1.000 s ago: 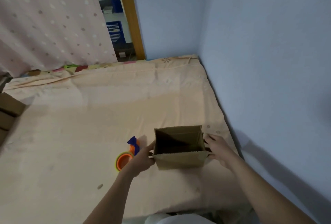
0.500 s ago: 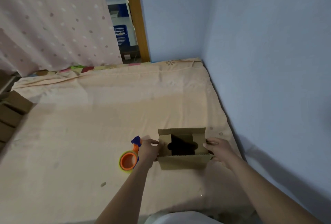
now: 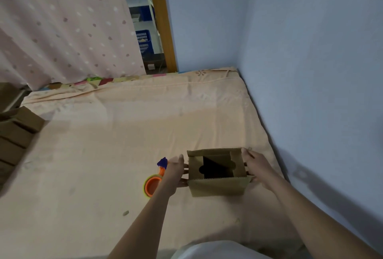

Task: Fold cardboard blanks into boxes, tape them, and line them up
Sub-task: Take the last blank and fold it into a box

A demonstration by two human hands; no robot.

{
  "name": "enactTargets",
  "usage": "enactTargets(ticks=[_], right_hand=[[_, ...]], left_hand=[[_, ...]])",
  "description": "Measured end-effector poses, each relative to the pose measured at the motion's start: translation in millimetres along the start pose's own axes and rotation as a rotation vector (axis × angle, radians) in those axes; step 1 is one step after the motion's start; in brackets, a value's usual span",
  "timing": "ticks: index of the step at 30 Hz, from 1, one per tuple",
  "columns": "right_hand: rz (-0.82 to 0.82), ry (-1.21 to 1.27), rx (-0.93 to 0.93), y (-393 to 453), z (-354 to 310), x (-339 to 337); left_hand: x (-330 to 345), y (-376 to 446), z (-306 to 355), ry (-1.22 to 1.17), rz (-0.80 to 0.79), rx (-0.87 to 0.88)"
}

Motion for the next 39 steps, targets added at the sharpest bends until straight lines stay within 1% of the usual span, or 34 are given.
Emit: enactTargets(ticks=[2,5,8,10,11,12,14,16,20,21,22,23,27,29,33,36,39], right_hand=[[0.035,0.075,0.047,-2,2,-3],[0.046,0.165,0.065,-1,4,-4],[0.025,0.196,0.038,0,3,-1],[0.054,0.13,-0.01,0,4,-3],[0.094,0.066,-0.033,-1,4,-4],[0.134,-0.006,-0.055,0,5,-6],[0.163,-0.089,-0.085,3,5,-6],[0.089,-0.109,-0.094,1,0,0],[-0.299,-0.234,-0.02,-6,6,21],[-0.369,-0.268,-0.019,-9,9,25],[-0.395,-0.29,-0.026,-10,12,26],[-0.365,-0.296,-0.044,-9,13,26],[-0.015,-0.234,-0.164,-2,2,13],[0.074,-0.274,-0.153,0,3,17],[0.209,-0.39,-0.175,-4,4,24],[0.229,-0.477,-0.241,-10,8,30],[0.248,-0.7,-0.26,-14,11,34]], left_hand=[[0,2,0,-0.021,-0.016,-0.029],[1,8,3,-0.026,-0.021,0.024],[3,7,4,0.057,-0.012,0.018],[4,9,1,0.136,-0.012,0.017],[3,12,0,0.169,-0.007,0.022],[2,12,-2,0.192,0.003,0.029],[1,13,-4,0.207,0.032,0.042],[0,14,-5,0.196,0.056,0.054],[2,13,-2,0.186,0.051,0.041],[2,13,-2,0.182,0.047,0.034],[3,14,-1,0.183,0.042,0.028],[4,13,-1,0.182,0.037,0.021],[7,11,1,0.129,0.01,0.01],[8,11,-1,0.114,-0.006,0.018],[7,15,-12,0.112,-0.001,0.062],[5,16,-17,0.108,0.041,0.079],[6,17,-16,0.151,0.074,0.089]])
Point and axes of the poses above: each hand's wrist, its own y-axis towards the middle knuckle, its own x-axis out of the palm, z = x × y, the point moved 9 cm from there along y, towards the middle knuckle, and after that the axes turned 7 degrees about -z, right-handed, at the moved point
